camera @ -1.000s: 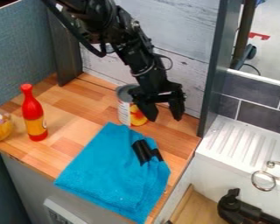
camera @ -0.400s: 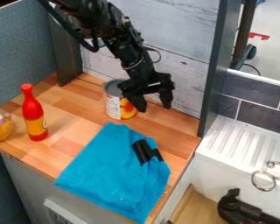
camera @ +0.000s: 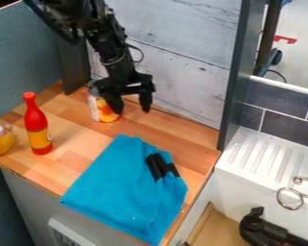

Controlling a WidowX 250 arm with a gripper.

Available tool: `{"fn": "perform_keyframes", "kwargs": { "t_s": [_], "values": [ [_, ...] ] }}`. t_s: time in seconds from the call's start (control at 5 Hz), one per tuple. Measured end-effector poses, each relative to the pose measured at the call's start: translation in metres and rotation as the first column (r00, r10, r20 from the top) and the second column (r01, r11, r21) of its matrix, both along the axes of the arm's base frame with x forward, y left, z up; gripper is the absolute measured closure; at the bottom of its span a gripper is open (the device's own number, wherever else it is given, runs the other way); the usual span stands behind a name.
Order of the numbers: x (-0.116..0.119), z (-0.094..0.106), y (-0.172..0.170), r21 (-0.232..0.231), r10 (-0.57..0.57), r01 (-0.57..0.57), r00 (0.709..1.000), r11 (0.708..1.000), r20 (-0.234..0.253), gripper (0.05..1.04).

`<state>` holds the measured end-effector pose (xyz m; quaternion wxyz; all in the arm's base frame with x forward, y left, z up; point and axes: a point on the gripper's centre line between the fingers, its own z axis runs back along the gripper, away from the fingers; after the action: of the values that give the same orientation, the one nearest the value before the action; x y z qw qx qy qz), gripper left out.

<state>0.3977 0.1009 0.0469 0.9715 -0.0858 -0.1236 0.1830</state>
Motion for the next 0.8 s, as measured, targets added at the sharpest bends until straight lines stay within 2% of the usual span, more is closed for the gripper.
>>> {"fn": "perform_keyframes", "kwargs": {
  "t_s": [0.2,0.4,0.6,0.8],
  "values": [
    [-0.004,0.001,0.013,0.010,0.013,-0.013,1.000,1.000,-0.006,0.083],
    [-0.007,0.002,0.028,-0.002,0.044,-0.044,0.999,0.999,0.003,0.083],
    [-0.006,0.003,0.027,-0.009,0.042,-0.042,0.999,0.999,0.012,0.083],
    [-0.014,0.012,0.029,-0.005,0.051,-0.051,0.998,0.999,0.022,0.083]
  ]
}}
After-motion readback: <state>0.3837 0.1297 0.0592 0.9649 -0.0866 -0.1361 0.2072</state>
